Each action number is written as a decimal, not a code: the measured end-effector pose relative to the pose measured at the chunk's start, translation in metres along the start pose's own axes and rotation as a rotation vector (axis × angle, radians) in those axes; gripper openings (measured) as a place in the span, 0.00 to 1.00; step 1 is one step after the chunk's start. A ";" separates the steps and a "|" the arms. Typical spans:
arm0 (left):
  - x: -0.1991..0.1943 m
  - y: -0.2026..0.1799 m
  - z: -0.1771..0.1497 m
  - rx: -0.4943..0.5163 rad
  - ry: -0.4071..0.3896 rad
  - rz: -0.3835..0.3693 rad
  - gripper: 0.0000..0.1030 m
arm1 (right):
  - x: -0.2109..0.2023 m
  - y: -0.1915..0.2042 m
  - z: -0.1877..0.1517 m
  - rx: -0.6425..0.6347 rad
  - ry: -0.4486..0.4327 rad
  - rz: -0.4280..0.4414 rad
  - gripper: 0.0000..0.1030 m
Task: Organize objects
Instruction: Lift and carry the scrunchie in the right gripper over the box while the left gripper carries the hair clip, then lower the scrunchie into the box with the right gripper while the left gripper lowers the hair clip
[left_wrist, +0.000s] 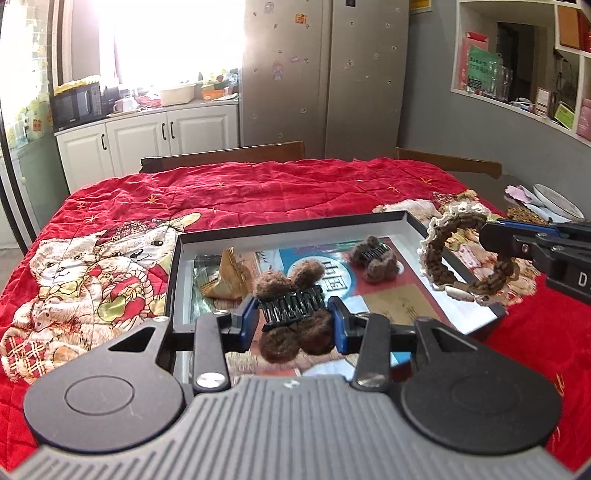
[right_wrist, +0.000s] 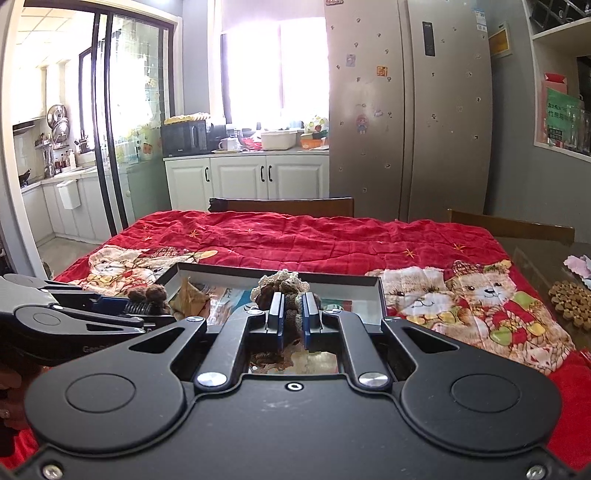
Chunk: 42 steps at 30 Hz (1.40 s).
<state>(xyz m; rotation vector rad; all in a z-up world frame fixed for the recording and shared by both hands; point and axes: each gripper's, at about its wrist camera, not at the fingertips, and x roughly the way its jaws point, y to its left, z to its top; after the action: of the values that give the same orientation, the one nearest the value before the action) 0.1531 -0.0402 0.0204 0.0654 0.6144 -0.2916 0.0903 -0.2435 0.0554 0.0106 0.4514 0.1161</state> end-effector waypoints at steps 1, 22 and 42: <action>0.004 0.001 0.001 -0.003 -0.001 0.004 0.43 | 0.004 0.000 0.001 0.002 0.000 -0.001 0.09; 0.060 0.005 0.023 -0.041 0.039 0.051 0.43 | 0.084 -0.044 0.012 0.174 0.042 -0.050 0.09; 0.101 0.012 0.026 -0.062 0.081 0.058 0.43 | 0.136 -0.067 -0.001 0.241 0.084 -0.120 0.09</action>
<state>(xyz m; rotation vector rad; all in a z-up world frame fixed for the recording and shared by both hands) 0.2495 -0.0580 -0.0168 0.0357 0.7006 -0.2148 0.2191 -0.2947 -0.0068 0.2157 0.5469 -0.0563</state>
